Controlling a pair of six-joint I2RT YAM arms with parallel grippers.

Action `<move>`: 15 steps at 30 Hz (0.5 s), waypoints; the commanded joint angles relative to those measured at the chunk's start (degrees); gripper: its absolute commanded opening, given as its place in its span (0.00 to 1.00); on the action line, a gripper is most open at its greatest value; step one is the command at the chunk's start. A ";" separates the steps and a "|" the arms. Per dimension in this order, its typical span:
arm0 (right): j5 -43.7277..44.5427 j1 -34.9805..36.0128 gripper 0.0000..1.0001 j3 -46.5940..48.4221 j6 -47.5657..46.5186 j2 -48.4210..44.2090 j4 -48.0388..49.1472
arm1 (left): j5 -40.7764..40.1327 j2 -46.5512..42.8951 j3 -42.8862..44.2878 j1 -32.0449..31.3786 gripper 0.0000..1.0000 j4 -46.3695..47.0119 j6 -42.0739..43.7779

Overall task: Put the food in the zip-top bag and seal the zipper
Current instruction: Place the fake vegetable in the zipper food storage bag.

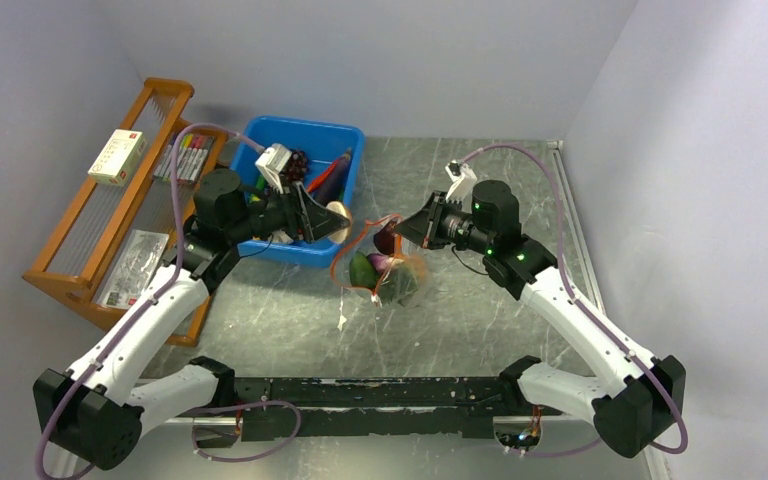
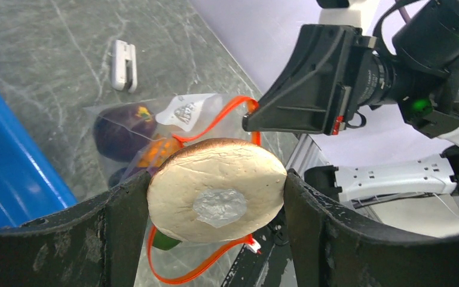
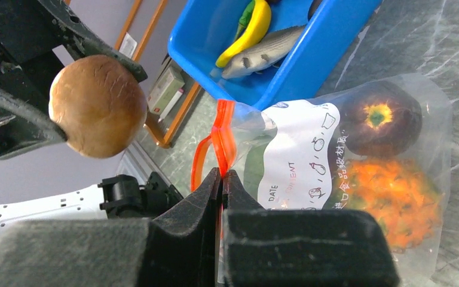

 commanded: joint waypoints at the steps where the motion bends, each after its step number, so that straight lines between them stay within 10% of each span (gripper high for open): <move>1: -0.43 -0.18 0.00 1.19 0.74 -0.76 3.34 | 2.77 0.06 -0.85 -2.89 0.66 3.65 -1.14; 15: -4.08 -0.18 0.00 -1.78 2.75 -3.33 7.76 | -6.23 5.63 -0.93 -12.77 0.65 0.13 4.13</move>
